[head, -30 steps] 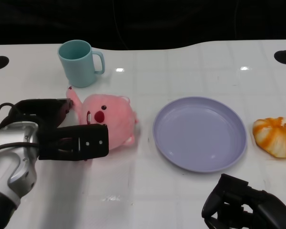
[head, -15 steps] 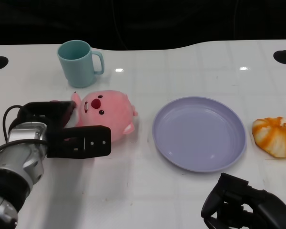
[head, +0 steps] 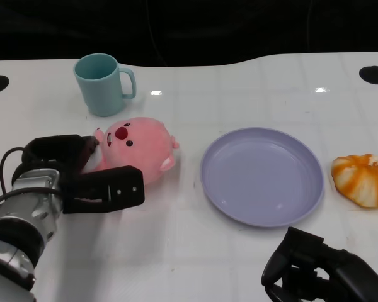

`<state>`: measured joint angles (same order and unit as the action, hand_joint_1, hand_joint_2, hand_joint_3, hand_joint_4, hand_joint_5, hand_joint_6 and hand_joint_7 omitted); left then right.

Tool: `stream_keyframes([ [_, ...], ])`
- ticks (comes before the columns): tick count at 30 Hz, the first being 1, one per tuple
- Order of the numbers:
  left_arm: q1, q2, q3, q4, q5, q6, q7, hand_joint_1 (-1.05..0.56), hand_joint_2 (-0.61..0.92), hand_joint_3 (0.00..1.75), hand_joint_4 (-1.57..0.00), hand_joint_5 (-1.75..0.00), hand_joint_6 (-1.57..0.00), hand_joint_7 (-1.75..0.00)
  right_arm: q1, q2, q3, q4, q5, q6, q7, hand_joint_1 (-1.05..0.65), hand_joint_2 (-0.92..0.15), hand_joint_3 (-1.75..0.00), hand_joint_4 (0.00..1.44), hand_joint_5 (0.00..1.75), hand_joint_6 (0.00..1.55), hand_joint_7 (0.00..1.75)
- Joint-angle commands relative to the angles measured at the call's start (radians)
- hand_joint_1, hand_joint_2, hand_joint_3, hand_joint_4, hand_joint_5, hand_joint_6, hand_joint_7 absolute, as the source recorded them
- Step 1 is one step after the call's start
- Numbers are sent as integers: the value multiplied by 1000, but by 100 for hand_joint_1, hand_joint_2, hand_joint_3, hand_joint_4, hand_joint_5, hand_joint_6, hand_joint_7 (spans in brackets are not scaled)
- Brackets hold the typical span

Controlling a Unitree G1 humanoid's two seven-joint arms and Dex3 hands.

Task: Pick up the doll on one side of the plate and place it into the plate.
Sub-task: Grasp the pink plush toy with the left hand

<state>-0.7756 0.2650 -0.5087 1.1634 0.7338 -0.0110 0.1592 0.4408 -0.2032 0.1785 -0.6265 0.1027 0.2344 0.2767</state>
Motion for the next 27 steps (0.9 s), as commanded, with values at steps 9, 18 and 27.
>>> stream_keyframes([
  [9, 75, 60, 16, -9, -37, -152, 154, -26, 92, 32, -82, -174, -63, -172, 5, 15, 34, -11, -24, 2, -31, -20, -87, -64, 66, 175, 45, 168],
  [18, 93, 105, 86, -88, -103, -225, 175, -22, 68, 78, -88, -175, -66, -175, 6, 18, 52, -35, -23, 31, -47, -21, -86, -68, 66, 175, 43, 172],
  [27, 161, 127, 135, -246, -133, -218, 144, -20, 53, 103, -90, -175, -68, -175, -1, 18, 62, -37, -35, 34, -60, -18, -84, -70, 66, 175, 42, 172],
])
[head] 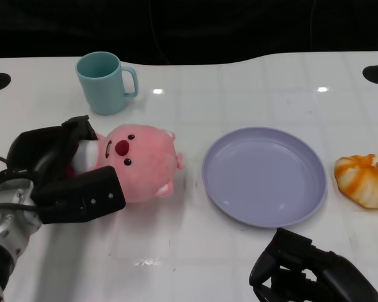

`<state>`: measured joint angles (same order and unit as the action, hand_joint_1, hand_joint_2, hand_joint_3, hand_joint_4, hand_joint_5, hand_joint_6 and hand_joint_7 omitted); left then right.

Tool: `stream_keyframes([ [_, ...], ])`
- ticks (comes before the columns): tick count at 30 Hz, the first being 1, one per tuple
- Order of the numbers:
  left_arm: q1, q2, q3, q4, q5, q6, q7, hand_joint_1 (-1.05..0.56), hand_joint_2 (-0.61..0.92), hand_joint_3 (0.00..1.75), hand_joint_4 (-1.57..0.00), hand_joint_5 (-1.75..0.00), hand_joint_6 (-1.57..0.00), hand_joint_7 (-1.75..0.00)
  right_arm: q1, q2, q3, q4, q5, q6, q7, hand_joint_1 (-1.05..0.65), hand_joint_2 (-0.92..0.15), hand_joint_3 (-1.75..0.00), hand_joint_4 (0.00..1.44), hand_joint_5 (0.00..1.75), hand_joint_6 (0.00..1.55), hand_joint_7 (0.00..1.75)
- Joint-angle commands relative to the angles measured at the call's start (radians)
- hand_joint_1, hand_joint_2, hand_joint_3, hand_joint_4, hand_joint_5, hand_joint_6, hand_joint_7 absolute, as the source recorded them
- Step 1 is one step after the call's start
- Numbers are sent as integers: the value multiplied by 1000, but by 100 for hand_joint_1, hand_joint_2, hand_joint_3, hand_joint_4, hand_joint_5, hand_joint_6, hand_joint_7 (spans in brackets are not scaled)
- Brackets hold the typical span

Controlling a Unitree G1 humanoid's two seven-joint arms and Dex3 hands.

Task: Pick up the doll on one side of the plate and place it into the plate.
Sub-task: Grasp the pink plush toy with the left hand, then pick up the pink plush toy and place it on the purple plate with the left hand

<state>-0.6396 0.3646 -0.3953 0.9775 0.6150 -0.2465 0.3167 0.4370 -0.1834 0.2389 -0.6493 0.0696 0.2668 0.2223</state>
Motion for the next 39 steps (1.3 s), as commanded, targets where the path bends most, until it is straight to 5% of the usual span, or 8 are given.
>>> stream_keyframes([
  [1, 36, 30, 28, -90, -16, 25, -19, -20, 54, 102, -89, -175, -67, -175, 4, -4, 1, -14, -4, -4, -5, -17, -84, -71, 66, 175, 43, 172],
  [11, 116, -13, 108, -445, -81, 162, -156, -17, 51, 109, -92, -175, -72, -175, 17, -15, -24, -14, 15, -13, 12, -17, -83, -73, 66, 175, 43, 172],
  [18, 89, -88, 98, -511, -80, 196, -186, -18, 42, 127, -90, -175, -76, -175, 20, -24, -24, -12, 3, -16, 12, -18, -82, -73, 66, 175, 43, 171],
  [39, -163, -370, -18, -179, -46, 239, -196, -20, 41, 124, -96, -175, -75, -175, 30, -26, -30, -14, 30, -9, 29, -20, -83, -71, 64, 175, 43, 170],
])
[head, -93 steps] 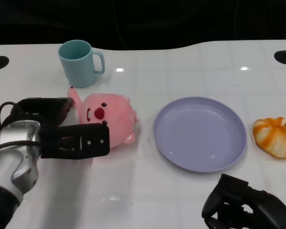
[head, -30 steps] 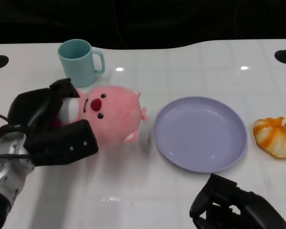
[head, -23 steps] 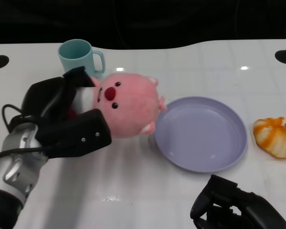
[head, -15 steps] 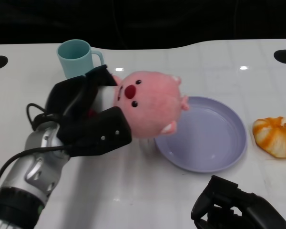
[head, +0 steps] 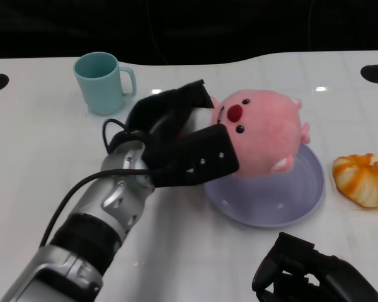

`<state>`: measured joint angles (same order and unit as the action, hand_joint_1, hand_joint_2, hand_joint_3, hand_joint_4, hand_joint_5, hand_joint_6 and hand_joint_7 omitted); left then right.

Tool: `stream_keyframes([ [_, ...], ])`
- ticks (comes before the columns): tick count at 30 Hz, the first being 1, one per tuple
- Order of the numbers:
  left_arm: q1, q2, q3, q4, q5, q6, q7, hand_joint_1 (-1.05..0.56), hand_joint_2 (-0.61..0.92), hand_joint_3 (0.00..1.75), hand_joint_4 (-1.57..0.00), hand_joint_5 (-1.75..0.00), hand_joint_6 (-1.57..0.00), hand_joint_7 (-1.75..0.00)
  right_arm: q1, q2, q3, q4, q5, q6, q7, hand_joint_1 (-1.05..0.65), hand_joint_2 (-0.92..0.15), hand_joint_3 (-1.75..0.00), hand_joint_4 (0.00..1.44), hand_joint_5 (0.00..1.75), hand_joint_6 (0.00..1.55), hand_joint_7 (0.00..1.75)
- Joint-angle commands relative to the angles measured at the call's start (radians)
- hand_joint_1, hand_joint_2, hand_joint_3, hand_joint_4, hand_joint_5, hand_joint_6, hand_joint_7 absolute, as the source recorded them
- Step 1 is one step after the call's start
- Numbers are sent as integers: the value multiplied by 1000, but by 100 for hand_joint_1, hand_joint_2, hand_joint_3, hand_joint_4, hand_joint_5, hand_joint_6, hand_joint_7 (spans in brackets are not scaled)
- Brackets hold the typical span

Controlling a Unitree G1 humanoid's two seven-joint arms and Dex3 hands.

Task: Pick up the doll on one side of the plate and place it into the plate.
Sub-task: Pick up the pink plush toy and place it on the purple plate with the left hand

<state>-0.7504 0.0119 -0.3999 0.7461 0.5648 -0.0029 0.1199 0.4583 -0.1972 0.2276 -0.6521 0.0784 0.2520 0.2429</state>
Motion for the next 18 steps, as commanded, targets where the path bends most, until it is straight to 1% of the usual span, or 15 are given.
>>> stream_keyframes([
  [1, -63, -29, -20, 72, 8, -7, 7, -20, 41, 124, -96, -175, -74, -175, 10, -14, -21, -13, 24, 7, 11, -20, -84, -71, 64, 175, 43, 170],
  [5, -107, -80, -35, 153, 16, -9, 41, -21, 41, 119, -94, -175, -72, -175, 11, -21, -24, -15, 21, 6, 17, -20, -84, -71, 64, 175, 42, 170],
  [8, -140, -115, -36, 211, 8, -5, 46, -22, 46, 113, -93, -175, -72, -175, 11, -18, -24, -7, 22, -2, 21, -19, -84, -71, 65, 175, 42, 170],
  [13, -159, -135, -38, 244, 7, -4, 30, -20, 47, 108, -91, -175, -70, -175, 14, -14, -18, -15, 9, 1, 15, -19, -83, -70, 65, 175, 43, 170],
  [14, -162, -138, -36, 247, 4, 3, 22, -23, 52, 91, -88, -175, -71, -150, 14, -13, -17, -17, 9, 3, 14, -19, -83, -70, 65, 175, 42, 170],
  [15, -163, -139, -33, 248, 0, 7, 12, -25, 60, 70, -84, -174, -76, -120, 14, -13, -16, -18, 10, 4, 14, -19, -84, -70, 65, 175, 42, 170],
  [16, -164, -138, -31, 248, -4, 8, 5, -26, 65, 57, -81, -172, -81, -99, 14, -13, -16, -18, 9, 3, 14, -19, -84, -70, 65, 175, 42, 170],
  [17, -165, -138, -30, 248, -6, 8, 1, -26, 68, 49, -78, -173, -84, -83, 14, -13, -15, -18, 8, 3, 14, -19, -84, -70, 65, 175, 42, 170],
  [18, -166, -136, -28, 247, -12, 8, -16, -26, 70, 44, -76, -173, -84, -72, 14, -15, -14, -20, 6, 4, 14, -19, -84, -70, 65, 175, 42, 170],
])
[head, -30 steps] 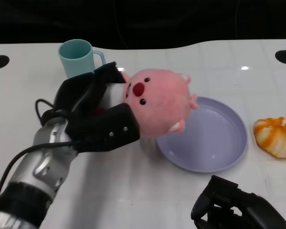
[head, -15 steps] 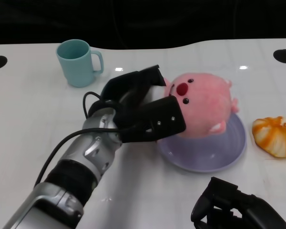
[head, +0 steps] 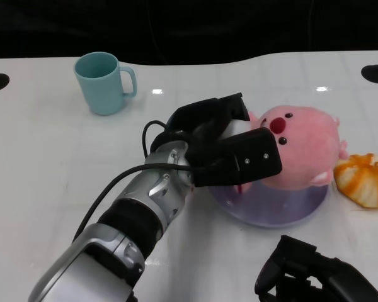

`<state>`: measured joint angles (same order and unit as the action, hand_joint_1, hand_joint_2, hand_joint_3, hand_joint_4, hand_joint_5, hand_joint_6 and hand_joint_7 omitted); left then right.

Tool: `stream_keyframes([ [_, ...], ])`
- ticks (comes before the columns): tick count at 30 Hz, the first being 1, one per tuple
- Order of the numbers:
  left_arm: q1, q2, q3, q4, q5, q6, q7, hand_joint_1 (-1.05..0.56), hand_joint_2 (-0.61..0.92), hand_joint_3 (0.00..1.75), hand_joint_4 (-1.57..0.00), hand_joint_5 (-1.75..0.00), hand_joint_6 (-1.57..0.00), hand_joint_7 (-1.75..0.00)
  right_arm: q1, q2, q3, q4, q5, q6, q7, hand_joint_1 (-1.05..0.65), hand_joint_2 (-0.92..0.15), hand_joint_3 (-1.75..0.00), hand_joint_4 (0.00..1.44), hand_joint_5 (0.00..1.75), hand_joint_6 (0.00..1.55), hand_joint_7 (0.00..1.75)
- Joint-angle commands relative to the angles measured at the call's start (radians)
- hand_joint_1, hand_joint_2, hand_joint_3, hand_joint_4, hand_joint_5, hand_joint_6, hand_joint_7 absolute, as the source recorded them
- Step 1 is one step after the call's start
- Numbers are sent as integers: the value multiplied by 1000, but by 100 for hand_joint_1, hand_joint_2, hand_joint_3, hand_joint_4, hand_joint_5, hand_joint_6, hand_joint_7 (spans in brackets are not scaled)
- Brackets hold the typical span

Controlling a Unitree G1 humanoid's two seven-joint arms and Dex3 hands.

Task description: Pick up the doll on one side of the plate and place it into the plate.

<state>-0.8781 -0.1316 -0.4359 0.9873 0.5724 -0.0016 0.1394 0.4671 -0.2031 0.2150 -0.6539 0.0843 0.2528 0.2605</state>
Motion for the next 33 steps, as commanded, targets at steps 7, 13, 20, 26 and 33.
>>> stream_keyframes([
  [7, -37, 50, -38, -41, 1, 4, -172, -52, 91, 26, -20, -68, -42, -10, 6, -12, -7, -15, 4, -1, 4, -20, -84, -70, 65, 175, 43, 170],
  [13, -33, 98, -113, -126, 74, 33, -259, -83, 92, 39, 0, -6, -10, 0, 7, -13, -10, -12, -5, -6, 1, -19, -83, -71, 66, 175, 44, 170],
  [20, -15, 152, -142, -202, 109, 27, -280, -99, 92, 49, 0, 0, -2, 0, 7, -15, -12, -14, -6, -2, 3, -18, -84, -71, 64, 175, 43, 169],
  [26, 25, 214, -133, -345, 98, 36, -343, -100, 92, 51, 0, 0, -2, 0, 9, -15, -16, -10, -6, -12, 4, -19, -84, -70, 65, 175, 42, 169],
  [33, 112, 287, -96, -563, 77, 34, -387, -98, 92, 48, -1, -1, -4, -2, 9, -14, -22, -16, -2, 1, 6, -19, -85, -70, 64, 175, 42, 169],
])
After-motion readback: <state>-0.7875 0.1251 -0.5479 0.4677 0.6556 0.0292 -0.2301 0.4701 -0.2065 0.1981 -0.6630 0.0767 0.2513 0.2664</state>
